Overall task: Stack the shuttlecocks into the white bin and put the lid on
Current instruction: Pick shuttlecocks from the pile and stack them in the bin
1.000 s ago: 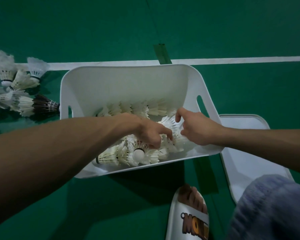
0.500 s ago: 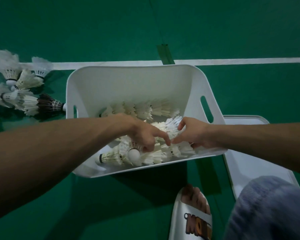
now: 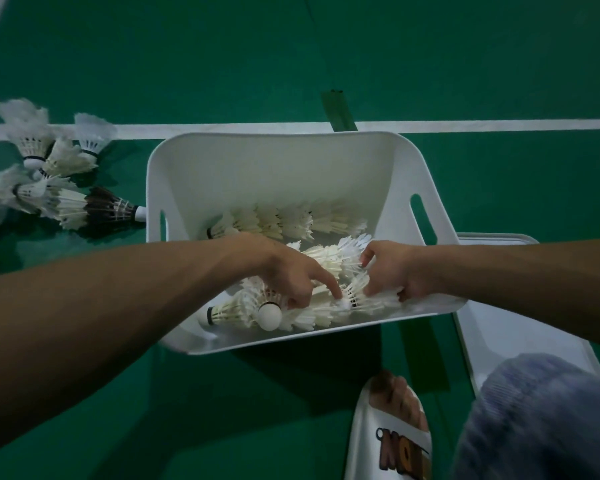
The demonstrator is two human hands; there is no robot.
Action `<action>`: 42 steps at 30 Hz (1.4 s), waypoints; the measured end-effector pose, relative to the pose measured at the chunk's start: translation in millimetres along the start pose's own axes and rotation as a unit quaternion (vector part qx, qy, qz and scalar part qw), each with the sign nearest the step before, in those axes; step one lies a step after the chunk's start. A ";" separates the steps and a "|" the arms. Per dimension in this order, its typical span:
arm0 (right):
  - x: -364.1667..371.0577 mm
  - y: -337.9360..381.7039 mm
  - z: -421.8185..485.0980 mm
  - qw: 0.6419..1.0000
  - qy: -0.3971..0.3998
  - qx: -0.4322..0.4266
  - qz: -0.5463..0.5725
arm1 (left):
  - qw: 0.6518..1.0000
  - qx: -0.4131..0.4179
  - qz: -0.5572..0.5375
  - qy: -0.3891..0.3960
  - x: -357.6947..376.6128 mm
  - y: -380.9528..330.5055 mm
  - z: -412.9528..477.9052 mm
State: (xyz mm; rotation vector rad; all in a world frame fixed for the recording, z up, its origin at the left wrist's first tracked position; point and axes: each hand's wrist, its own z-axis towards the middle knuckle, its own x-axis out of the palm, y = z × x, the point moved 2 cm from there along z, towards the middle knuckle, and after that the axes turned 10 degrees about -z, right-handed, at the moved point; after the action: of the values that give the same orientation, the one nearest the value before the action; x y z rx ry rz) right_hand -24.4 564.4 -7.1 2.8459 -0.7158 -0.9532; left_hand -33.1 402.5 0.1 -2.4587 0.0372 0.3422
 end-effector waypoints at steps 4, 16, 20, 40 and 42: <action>4.7 -1.2 3.5 0.996 0.053 0.021 0.062 | 1.000 0.012 -0.014 -0.008 -0.3 2.4 -5.7; 21.1 1.7 6.2 0.994 0.055 0.035 0.089 | 0.996 0.044 -0.076 -0.033 -12.3 30.4 -8.6; 8.6 5.3 -3.4 0.999 0.034 -0.009 -0.001 | 0.990 0.047 -0.117 -0.070 -20.3 35.2 -22.3; 0.6 87.9 -51.1 0.933 -0.105 -0.341 0.051 | 0.921 0.137 -0.138 -0.338 -28.2 45.0 -89.5; 2.1 92.3 -50.1 0.933 -0.121 -0.338 0.022 | 0.912 0.142 -0.116 -0.367 -29.4 45.4 -90.6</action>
State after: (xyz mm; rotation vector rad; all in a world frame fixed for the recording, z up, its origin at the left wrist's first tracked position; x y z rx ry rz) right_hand -31.6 476.6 50.2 2.1276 -0.3563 -1.2578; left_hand -45.2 309.6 48.8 -1.8871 -0.4843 1.0478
